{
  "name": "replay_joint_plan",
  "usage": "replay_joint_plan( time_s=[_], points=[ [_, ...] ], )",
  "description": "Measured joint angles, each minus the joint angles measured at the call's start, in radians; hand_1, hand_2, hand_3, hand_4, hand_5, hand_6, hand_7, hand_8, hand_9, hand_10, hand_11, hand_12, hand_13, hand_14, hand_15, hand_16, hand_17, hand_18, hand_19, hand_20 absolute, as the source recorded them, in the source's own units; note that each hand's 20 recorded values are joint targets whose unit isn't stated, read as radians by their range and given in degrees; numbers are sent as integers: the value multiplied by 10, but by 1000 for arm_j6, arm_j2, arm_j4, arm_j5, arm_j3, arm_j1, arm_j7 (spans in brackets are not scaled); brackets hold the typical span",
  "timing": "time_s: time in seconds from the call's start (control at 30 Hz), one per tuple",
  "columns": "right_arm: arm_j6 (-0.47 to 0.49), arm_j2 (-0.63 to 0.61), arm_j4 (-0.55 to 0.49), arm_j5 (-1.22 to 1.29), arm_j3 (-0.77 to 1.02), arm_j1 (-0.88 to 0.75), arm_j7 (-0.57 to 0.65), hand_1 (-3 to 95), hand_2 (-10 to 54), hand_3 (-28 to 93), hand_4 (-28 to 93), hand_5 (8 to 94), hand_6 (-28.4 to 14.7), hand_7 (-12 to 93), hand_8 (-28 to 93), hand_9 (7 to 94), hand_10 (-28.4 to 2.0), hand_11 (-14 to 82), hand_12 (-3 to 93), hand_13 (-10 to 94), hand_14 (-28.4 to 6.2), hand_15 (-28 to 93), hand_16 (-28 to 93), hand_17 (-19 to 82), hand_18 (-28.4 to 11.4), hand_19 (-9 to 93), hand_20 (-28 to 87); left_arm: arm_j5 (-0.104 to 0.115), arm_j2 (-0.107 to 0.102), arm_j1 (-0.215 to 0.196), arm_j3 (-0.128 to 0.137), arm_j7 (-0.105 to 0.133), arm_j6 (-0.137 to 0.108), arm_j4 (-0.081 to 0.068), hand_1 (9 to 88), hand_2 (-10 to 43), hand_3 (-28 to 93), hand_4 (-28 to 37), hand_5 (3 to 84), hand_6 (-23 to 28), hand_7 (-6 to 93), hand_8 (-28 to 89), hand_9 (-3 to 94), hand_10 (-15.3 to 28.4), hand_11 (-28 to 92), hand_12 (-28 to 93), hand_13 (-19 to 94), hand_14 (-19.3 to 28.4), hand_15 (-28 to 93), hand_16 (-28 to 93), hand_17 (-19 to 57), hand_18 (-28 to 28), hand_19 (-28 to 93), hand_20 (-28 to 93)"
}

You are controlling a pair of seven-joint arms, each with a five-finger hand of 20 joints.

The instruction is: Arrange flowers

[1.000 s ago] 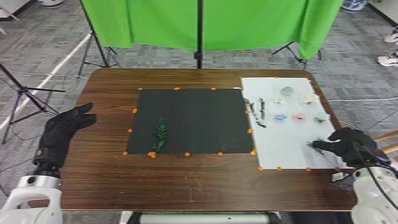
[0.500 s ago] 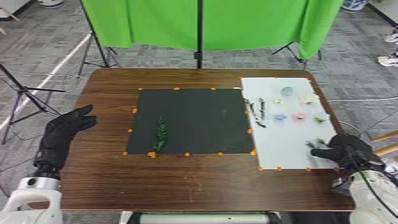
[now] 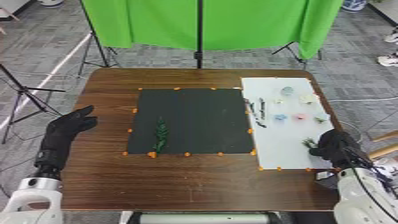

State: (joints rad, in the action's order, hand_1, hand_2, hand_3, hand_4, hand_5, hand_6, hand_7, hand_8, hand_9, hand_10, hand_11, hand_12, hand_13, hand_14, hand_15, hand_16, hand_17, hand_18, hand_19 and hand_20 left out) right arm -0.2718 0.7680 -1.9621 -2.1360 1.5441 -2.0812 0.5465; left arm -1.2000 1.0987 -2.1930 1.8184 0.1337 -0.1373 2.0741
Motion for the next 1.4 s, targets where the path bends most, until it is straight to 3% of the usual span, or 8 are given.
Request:
replay_joint_plan(
  time_s=[0.33,0.57,0.83,0.9,0.93,1.2,1.4],
  points=[
    [18,-34,-88,142,121,4,56,913,-95,-273,412,742,-40,433,184,892,-112,473,296,937,-7,687,218,758,-95,932,485,3,1,-12,8,0,0,8,265,139,643,-276,458,68,84,-52,469,160,177,115,380,192,204,-20,89,124,125,161],
    [40,-131,-179,254,97,153,59,881,-95,-184,400,755,-49,393,201,899,-118,447,292,937,-5,669,209,765,-78,932,412,4,-5,-19,18,-6,0,16,265,138,641,-276,459,69,82,-52,469,160,177,115,380,193,204,-20,89,124,125,161],
    [68,-140,-217,424,-185,456,57,850,-95,-80,326,756,-54,384,206,900,-122,443,286,937,-4,666,200,776,-57,926,365,8,-23,-46,41,-12,-1,31,264,138,641,-275,458,68,82,-51,467,159,175,115,380,193,204,-20,89,125,125,161],
    [71,-122,-216,487,-269,523,56,700,-95,385,-38,755,-56,383,206,902,-123,442,280,937,-4,661,196,779,-53,919,360,8,-27,-49,44,-14,-1,32,263,138,642,-275,458,68,81,-51,468,160,176,115,380,194,203,-20,89,125,125,161],
    [71,-110,-214,513,-313,555,55,684,-95,436,-77,755,-57,382,206,902,-123,440,278,937,-4,659,195,779,-53,918,358,8,-29,-50,44,-14,-1,33,264,138,641,-275,458,69,81,-51,468,161,176,115,379,193,203,-20,89,125,125,161],
    [65,10,-114,484,-670,795,60,686,-95,443,-95,756,-60,383,201,904,-122,437,273,937,-3,651,190,783,-48,907,351,7,-38,-57,53,-24,-1,41,264,135,642,-273,458,68,81,-52,469,162,175,116,379,192,202,-20,88,125,126,161],
    [4,118,8,461,-872,945,87,688,-95,437,-93,733,-62,428,183,896,-122,452,252,937,-4,636,176,787,-39,885,344,6,-45,-60,55,-29,-2,44,266,129,643,-273,456,68,81,-51,467,161,175,116,379,194,203,-20,88,125,125,161]
  ],
)
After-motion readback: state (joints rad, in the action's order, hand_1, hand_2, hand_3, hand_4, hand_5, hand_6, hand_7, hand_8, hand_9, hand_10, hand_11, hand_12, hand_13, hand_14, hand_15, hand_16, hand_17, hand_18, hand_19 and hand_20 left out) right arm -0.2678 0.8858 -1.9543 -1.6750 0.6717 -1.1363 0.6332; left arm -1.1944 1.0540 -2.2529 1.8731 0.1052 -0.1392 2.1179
